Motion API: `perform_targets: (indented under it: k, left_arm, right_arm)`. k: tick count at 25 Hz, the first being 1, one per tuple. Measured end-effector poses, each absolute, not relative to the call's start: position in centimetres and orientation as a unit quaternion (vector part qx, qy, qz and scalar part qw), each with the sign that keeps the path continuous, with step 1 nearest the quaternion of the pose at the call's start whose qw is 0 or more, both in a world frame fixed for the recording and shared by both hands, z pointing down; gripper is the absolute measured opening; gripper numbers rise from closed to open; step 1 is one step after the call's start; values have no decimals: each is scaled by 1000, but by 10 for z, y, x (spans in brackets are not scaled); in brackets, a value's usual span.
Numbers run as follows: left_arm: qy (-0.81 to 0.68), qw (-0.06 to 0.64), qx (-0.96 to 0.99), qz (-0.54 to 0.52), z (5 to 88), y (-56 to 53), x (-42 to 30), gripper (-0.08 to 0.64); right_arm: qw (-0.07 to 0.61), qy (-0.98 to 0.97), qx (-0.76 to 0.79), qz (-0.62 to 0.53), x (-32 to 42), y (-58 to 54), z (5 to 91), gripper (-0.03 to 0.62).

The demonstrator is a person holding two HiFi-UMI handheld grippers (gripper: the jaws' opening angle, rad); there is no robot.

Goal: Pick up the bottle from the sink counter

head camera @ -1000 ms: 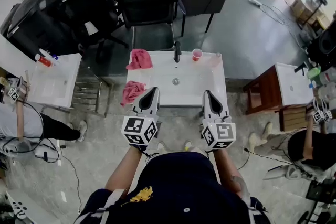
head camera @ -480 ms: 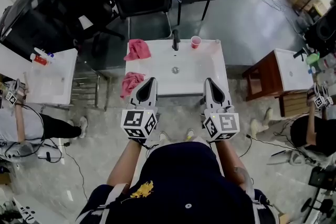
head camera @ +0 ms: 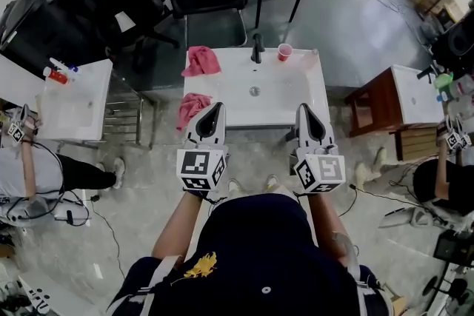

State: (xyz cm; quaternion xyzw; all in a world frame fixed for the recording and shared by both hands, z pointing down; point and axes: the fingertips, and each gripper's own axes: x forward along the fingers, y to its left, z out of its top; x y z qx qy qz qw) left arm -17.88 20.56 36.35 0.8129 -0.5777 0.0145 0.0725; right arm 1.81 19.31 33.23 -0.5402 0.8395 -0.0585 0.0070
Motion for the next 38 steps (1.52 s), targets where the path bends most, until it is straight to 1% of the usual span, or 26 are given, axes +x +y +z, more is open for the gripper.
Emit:
perform_targets:
  k: [6, 16, 21, 28, 33, 38]
  left_arm:
    - [-571, 53, 819, 16, 358, 215, -202, 17]
    - [-559, 53, 827, 26, 372, 224, -218, 18]
    - [-565, 59, 822, 26, 375, 219, -226, 18]
    - [-570, 45, 820, 29, 369, 190, -213, 18]
    - [-578, 39, 815, 27, 364, 151, -207, 18]
    - [-581, 45, 812, 30, 364, 107, -190, 17]
  right_arm:
    - [-6, 833, -551, -40, -1, 203, 328, 25]
    - [-16, 818, -573, -46, -10, 220, 344, 25]
    - [-20, 811, -583, -49, -2, 218, 348, 25]
    - [-13, 814, -579, -51, 4, 184, 352, 25]
    - [-9, 823, -567, -44, 6, 142, 348, 25]
    - [-5, 827, -560, -45, 24, 98, 345, 25]
